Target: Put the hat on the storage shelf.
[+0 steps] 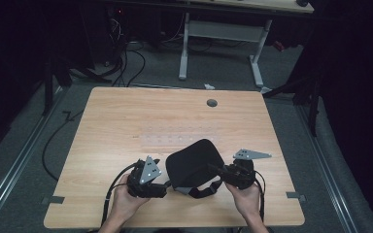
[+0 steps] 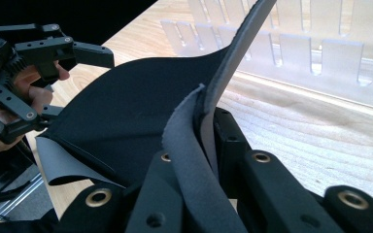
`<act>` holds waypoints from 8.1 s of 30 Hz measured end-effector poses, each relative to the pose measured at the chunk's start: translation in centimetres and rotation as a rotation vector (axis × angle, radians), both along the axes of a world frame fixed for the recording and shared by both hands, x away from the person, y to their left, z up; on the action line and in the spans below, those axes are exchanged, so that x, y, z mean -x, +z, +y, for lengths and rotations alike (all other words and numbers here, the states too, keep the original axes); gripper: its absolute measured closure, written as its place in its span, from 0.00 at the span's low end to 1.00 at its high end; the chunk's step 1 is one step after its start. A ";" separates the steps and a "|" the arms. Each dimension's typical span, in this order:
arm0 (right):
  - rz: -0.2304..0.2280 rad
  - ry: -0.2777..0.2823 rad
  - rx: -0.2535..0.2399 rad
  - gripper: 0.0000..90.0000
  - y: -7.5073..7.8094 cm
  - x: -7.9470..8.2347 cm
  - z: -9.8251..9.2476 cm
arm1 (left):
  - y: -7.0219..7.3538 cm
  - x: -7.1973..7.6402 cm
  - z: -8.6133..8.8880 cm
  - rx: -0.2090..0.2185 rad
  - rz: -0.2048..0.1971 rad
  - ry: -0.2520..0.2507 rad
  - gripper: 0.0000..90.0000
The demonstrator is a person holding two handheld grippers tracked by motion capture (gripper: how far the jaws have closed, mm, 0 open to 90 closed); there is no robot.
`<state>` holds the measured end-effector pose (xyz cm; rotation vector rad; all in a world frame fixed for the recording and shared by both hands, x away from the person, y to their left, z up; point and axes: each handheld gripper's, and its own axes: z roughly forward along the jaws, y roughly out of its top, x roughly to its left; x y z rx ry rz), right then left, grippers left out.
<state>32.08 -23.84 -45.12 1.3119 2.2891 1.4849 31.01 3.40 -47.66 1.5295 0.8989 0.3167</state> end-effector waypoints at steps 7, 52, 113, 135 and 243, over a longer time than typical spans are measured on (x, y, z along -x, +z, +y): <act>0.034 0.004 0.015 0.94 0.0 -0.3 0.5 | -0.1 0.3 -0.7 -0.019 -0.010 -0.021 0.26; 0.017 0.046 -0.061 0.88 0.9 -0.7 1.9 | 0.6 1.3 -0.8 -0.022 0.003 -0.126 0.81; -0.032 -0.343 0.401 0.46 -8.0 -2.0 -3.6 | 4.9 -1.8 5.4 0.225 0.058 0.061 0.96; -0.026 -0.352 0.392 0.45 -8.0 -2.0 -3.7 | 7.5 -6.9 6.4 0.253 -0.012 0.169 0.96; -0.031 -0.334 0.403 0.41 -8.0 -1.9 -3.6 | 1.2 -13.0 5.7 0.136 0.066 0.350 0.90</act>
